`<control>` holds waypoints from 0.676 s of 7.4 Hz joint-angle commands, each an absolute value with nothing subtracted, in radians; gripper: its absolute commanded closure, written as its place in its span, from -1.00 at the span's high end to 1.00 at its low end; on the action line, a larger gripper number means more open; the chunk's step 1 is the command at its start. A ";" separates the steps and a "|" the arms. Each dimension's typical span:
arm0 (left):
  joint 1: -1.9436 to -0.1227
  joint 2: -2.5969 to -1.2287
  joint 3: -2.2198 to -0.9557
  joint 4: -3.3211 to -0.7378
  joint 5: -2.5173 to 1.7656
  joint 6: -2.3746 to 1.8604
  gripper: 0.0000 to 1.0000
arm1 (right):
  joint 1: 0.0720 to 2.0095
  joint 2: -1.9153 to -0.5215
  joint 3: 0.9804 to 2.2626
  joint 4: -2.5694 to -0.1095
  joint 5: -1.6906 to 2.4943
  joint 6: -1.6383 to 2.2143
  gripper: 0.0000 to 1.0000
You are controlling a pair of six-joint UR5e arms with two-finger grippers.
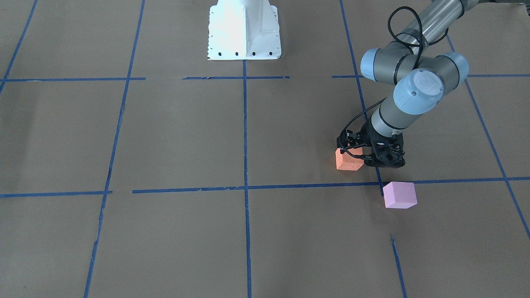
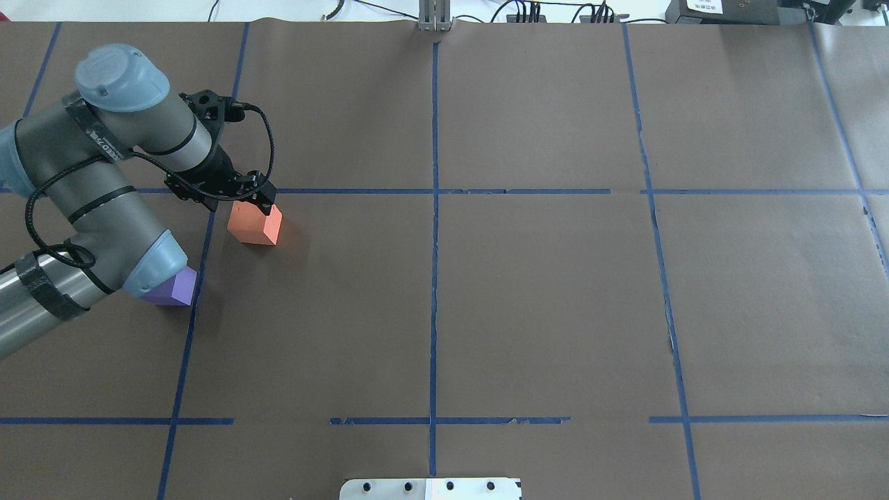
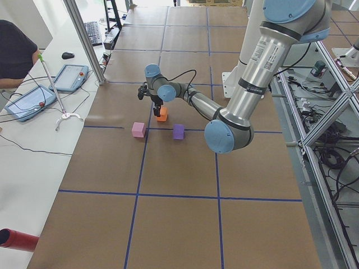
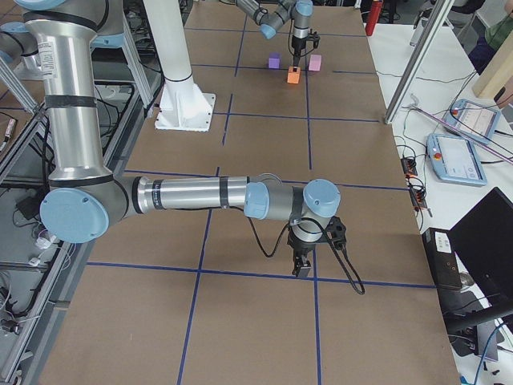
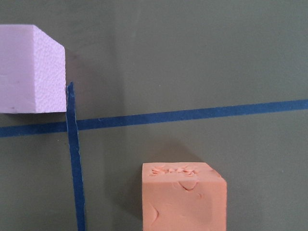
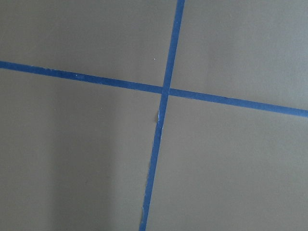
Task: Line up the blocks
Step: 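Move the left gripper down over the orange cube and grasp it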
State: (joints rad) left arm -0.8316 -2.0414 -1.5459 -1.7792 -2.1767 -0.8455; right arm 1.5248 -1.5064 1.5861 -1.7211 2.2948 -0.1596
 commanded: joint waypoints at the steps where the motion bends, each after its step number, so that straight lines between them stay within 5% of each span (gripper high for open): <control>1: -0.821 -2.059 -1.516 -1.789 -2.178 -0.850 0.99 | 1.525 -1.506 1.586 -1.721 2.295 -0.160 1.00; 5: -0.792 -2.059 -1.485 -1.804 -2.178 -0.851 0.96 | 1.525 -1.506 1.586 -1.721 2.295 -0.160 1.00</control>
